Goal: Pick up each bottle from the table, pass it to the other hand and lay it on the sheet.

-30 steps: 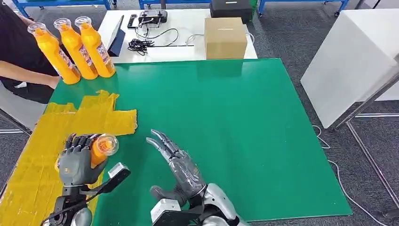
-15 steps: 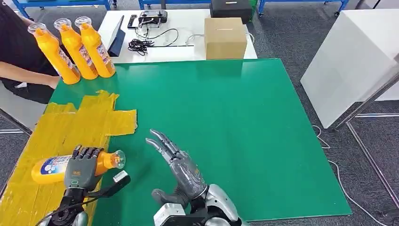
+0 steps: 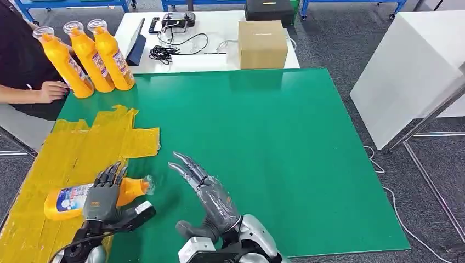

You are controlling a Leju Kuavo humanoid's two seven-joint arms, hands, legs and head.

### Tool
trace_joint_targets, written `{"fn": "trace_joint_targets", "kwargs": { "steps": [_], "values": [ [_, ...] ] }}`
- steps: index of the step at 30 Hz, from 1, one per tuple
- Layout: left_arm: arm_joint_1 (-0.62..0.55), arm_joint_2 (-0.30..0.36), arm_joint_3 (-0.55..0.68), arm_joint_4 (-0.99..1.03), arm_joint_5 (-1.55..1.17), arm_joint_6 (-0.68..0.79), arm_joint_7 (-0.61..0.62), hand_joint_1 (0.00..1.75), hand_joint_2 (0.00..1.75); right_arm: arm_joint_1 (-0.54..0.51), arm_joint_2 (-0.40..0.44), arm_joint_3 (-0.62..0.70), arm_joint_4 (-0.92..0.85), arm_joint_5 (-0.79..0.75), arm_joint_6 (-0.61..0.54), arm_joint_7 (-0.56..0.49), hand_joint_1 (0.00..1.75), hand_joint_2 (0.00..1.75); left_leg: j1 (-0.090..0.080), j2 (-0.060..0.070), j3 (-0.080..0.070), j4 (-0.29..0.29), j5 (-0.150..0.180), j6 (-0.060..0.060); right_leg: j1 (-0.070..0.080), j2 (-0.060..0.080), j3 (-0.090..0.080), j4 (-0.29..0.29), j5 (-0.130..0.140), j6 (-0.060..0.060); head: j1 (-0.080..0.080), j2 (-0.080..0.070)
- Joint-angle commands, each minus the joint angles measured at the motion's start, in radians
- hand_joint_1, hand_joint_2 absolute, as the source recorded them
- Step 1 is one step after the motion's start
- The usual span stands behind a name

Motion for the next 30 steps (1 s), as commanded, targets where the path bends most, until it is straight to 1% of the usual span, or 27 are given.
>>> {"fn": "trace_joint_targets", "kwargs": {
  "steps": [1,4,7,11,12,13,14,16,17,18,19,20,21,22,23,24,25,26,27,30],
  "values": [
    [0.04,-0.108,0.049,-0.159,0.611,-0.084,-0.318,0.0,0.0,0.021,-0.016,-0.028,0.039,0.012,-0.034,-0.01,0.0,0.0,0.001,-0.001,0.0,0.0,0.0,0.0,0.001,-0.001,0.001,-0.001,0.0,0.0,0.0,0.0],
    [0.043,-0.109,0.047,-0.172,0.612,-0.089,-0.314,0.0,0.0,0.025,-0.014,-0.03,0.036,0.016,-0.035,-0.012,0.0,0.0,0.001,-0.001,0.0,0.0,0.0,0.0,0.0,-0.001,0.001,-0.001,0.0,0.0,0.0,0.0],
    [0.043,-0.109,0.047,-0.172,0.612,-0.089,-0.314,0.0,0.0,0.025,-0.014,-0.03,0.036,0.016,-0.035,-0.012,0.0,0.0,0.001,0.001,0.001,0.0,-0.001,-0.001,0.001,0.001,0.002,-0.002,0.0,0.0,0.0,0.0],
    [0.041,-0.108,0.049,-0.166,0.612,-0.09,-0.314,0.0,0.0,0.025,-0.01,-0.03,0.033,0.02,-0.034,-0.012,0.0,0.0,0.001,0.0,0.0,0.0,0.0,-0.001,0.001,0.0,0.001,-0.001,0.0,0.0,0.0,0.0],
    [0.045,-0.13,0.066,-0.184,0.715,-0.123,-0.344,0.0,0.0,0.032,-0.007,-0.038,0.032,0.025,-0.04,-0.011,0.0,0.0,0.001,0.0,0.001,0.0,0.0,-0.001,0.002,-0.001,0.002,-0.002,0.0,0.0,0.0,0.0],
    [0.064,-0.16,0.091,-0.239,0.866,-0.191,-0.404,0.0,0.0,0.052,-0.004,-0.058,0.025,0.038,-0.063,-0.016,0.0,0.0,0.0,0.0,0.0,-0.001,0.0,0.0,0.0,0.0,0.0,-0.001,0.0,0.0,0.0,0.0],
    [0.103,-0.193,0.091,-0.34,0.997,-0.258,-0.487,0.0,0.0,0.08,-0.006,-0.083,0.011,0.035,-0.098,-0.044,0.0,0.0,0.001,0.0,0.0,0.0,-0.001,-0.001,0.001,0.0,0.001,-0.002,0.0,0.0,0.0,0.0],
    [0.175,-0.23,0.058,-0.49,1.086,-0.299,-0.518,0.0,0.0,0.133,-0.014,-0.129,-0.021,0.016,-0.156,-0.084,0.0,0.0,0.001,0.0,-0.001,0.001,-0.001,0.0,0.001,-0.001,0.0,-0.001,-0.001,0.001,0.0,0.0],
    [0.209,-0.247,0.03,-0.558,1.141,-0.32,-0.532,0.0,0.0,0.158,-0.015,-0.151,-0.039,0.009,-0.189,-0.107,0.0,0.0,0.002,0.0,0.001,0.001,-0.003,0.0,0.002,-0.001,0.003,-0.002,-0.002,0.001,0.0,0.0],
    [0.242,-0.245,-0.024,-0.617,1.172,-0.344,-0.527,0.0,0.0,0.188,-0.014,-0.18,-0.061,-0.01,-0.225,-0.138,0.0,0.0,0.001,-0.001,-0.001,0.001,-0.002,0.0,0.001,-0.002,0.001,-0.001,-0.002,0.001,-0.001,0.0],
    [0.26,-0.246,-0.056,-0.644,1.197,-0.349,-0.519,0.0,0.0,0.206,-0.012,-0.199,-0.074,-0.032,-0.237,-0.156,0.0,0.0,0.001,-0.001,0.0,0.002,-0.003,0.001,0.001,-0.002,0.002,-0.001,-0.003,0.002,0.0,0.0],
    [0.272,-0.235,-0.103,-0.658,1.218,-0.362,-0.514,0.0,0.0,0.229,-0.008,-0.226,-0.089,-0.055,-0.252,-0.176,0.0,0.0,0.001,-0.003,0.0,0.002,-0.003,0.001,0.001,-0.003,0.002,-0.001,-0.003,0.002,0.0,0.0],
    [0.277,-0.227,-0.125,-0.658,1.233,-0.375,-0.506,0.0,0.0,0.238,-0.006,-0.238,-0.093,-0.059,-0.264,-0.186,0.0,0.0,0.001,-0.002,-0.001,0.001,-0.002,0.001,0.001,-0.002,0.001,-0.001,-0.002,0.001,0.0,0.0],
    [0.281,-0.212,-0.161,-0.655,1.272,-0.421,-0.494,0.0,0.0,0.256,0.001,-0.26,-0.105,-0.064,-0.291,-0.205,0.0,0.0,0.001,-0.001,0.0,0.001,-0.003,0.001,0.001,-0.002,0.002,-0.002,-0.002,0.001,0.0,0.0],
    [0.279,-0.179,-0.21,-0.649,1.323,-0.516,-0.507,0.0,0.0,0.27,0.009,-0.278,-0.125,-0.121,-0.302,-0.244,0.0,0.0,-0.001,-0.002,0.0,0.001,-0.003,0.0,0.0,-0.002,0.002,-0.002,-0.002,0.001,0.0,0.0],
    [0.279,-0.151,-0.241,-0.636,1.324,-0.579,-0.492,0.0,0.0,0.274,0.004,-0.283,-0.135,-0.192,-0.275,-0.277,0.0,0.0,-0.001,-0.002,-0.002,0.0,-0.002,0.0,0.0,-0.003,0.0,-0.001,-0.001,0.001,0.0,0.0],
    [0.283,-0.15,-0.253,-0.627,1.326,-0.605,-0.506,0.0,0.0,0.277,0.002,-0.288,-0.139,-0.211,-0.262,-0.289,0.0,0.0,0.0,-0.003,0.001,0.001,-0.003,0.0,0.001,-0.003,0.003,-0.002,-0.002,0.001,0.0,0.0],
    [0.282,-0.149,-0.273,-0.612,1.286,-0.61,-0.506,0.0,0.0,0.279,0.002,-0.288,-0.14,-0.22,-0.25,-0.295,0.0,0.0,-0.001,-0.002,-0.001,0.0,-0.002,0.0,-0.001,-0.003,0.0,-0.002,-0.001,0.0,0.0,0.0],
    [0.276,-0.152,-0.296,-0.592,1.26,-0.607,-0.504,0.0,0.0,0.278,0.001,-0.279,-0.136,-0.217,-0.237,-0.296,0.0,0.0,0.0,-0.002,0.0,0.0,-0.002,0.0,0.0,-0.003,0.002,-0.003,-0.001,0.0,0.0,0.0],
    [0.268,-0.163,-0.308,-0.574,1.255,-0.585,-0.517,0.0,0.0,0.286,0.009,-0.275,-0.137,-0.211,-0.251,-0.301,0.0,0.0,-0.001,-0.001,0.0,-0.001,-0.002,0.001,-0.002,-0.001,0.0,-0.002,0.0,0.0,0.0,0.0]
  ]
}}
